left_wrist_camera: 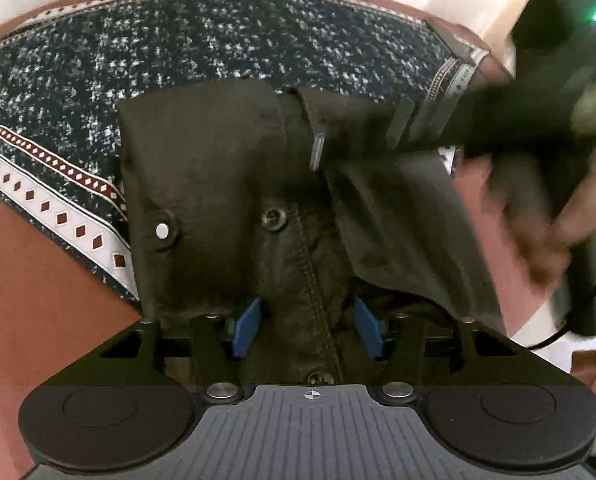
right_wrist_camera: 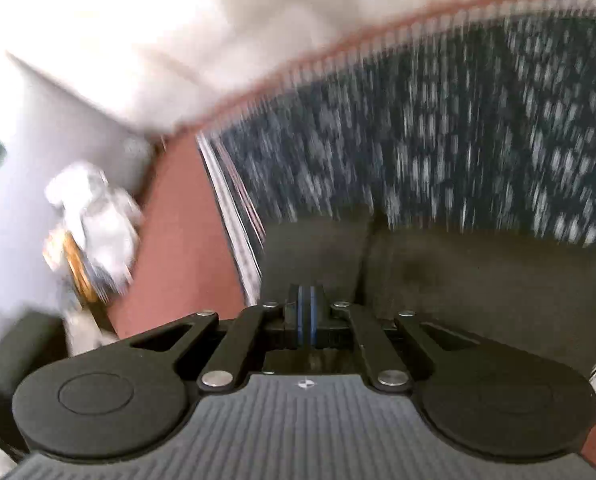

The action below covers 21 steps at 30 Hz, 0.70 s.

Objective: Fold clothes

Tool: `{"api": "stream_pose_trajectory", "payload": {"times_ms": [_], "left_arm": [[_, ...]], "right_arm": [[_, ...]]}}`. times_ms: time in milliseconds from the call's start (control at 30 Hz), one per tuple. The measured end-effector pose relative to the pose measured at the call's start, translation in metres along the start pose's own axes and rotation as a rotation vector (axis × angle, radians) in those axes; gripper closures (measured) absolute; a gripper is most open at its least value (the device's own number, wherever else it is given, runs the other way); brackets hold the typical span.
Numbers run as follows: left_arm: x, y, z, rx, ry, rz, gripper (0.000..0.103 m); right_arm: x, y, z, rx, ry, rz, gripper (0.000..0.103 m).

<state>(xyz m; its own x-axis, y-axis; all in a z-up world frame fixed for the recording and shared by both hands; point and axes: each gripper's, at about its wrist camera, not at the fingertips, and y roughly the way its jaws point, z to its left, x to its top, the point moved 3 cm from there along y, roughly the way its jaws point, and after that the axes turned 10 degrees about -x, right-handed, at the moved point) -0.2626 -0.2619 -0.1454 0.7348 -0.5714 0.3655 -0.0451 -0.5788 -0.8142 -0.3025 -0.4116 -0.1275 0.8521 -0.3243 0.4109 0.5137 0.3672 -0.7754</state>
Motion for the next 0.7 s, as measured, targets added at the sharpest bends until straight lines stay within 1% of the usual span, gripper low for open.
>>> {"api": "stream_pose_trajectory", "payload": {"times_ms": [33, 67, 133, 167, 200, 233, 267, 300, 333, 367, 467, 500, 533, 600, 667, 700], "left_arm": [[0.001, -0.003, 0.000, -0.008, -0.005, 0.001, 0.034], [0.002, -0.010, 0.001, -0.017, -0.011, -0.003, 0.035], [0.002, -0.035, 0.005, -0.041, -0.041, -0.054, 0.035], [0.002, -0.049, 0.011, -0.043, -0.063, -0.092, 0.034], [0.002, -0.059, 0.021, -0.034, -0.093, -0.125, 0.031], [0.004, -0.062, 0.033, -0.021, -0.125, -0.145, 0.030], [0.005, -0.066, 0.044, -0.009, -0.157, -0.166, 0.030], [0.006, -0.069, 0.056, 0.003, -0.189, -0.186, 0.032], [0.007, -0.073, 0.067, 0.016, -0.221, -0.207, 0.033], [0.013, -0.072, 0.075, 0.019, -0.232, -0.222, 0.033], [0.042, -0.059, 0.090, 0.003, -0.207, -0.251, 0.033], [0.051, -0.055, 0.095, -0.003, -0.198, -0.261, 0.033], [0.061, -0.050, 0.100, -0.008, -0.189, -0.271, 0.033], [0.080, -0.042, 0.109, -0.019, -0.172, -0.291, 0.031], [0.094, -0.029, 0.116, -0.051, -0.167, -0.261, 0.031], [0.096, -0.025, 0.118, -0.068, -0.171, -0.243, 0.029]], "right_arm": [[-0.006, 0.008, -0.002, -0.026, -0.022, 0.027, 0.100], [-0.009, 0.009, -0.005, -0.024, -0.016, 0.032, 0.100], [-0.006, -0.007, -0.010, 0.013, 0.045, 0.007, 0.096], [-0.003, -0.023, -0.012, 0.033, 0.064, -0.031, 0.096], [-0.002, -0.040, -0.016, 0.047, 0.077, -0.072, 0.091], [-0.002, -0.057, -0.021, 0.050, 0.091, -0.107, 0.077], [-0.004, -0.070, -0.028, 0.039, 0.106, -0.138, 0.069], [-0.007, -0.084, -0.036, 0.017, 0.121, -0.170, 0.056], [-0.010, -0.094, -0.044, -0.006, 0.132, -0.191, 0.053], [-0.013, -0.099, -0.052, -0.025, 0.143, -0.199, 0.053], [-0.011, -0.094, -0.067, -0.063, 0.143, -0.194, 0.053], [-0.009, -0.090, -0.071, -0.073, 0.140, -0.190, 0.051], [-0.007, -0.086, -0.075, -0.084, 0.138, -0.185, 0.043], [-0.003, -0.078, -0.083, -0.105, 0.132, -0.177, 0.037], [0.001, -0.071, -0.091, -0.127, 0.126, -0.168, 0.036], [0.002, -0.067, -0.095, -0.138, 0.124, -0.164, 0.036]]}}
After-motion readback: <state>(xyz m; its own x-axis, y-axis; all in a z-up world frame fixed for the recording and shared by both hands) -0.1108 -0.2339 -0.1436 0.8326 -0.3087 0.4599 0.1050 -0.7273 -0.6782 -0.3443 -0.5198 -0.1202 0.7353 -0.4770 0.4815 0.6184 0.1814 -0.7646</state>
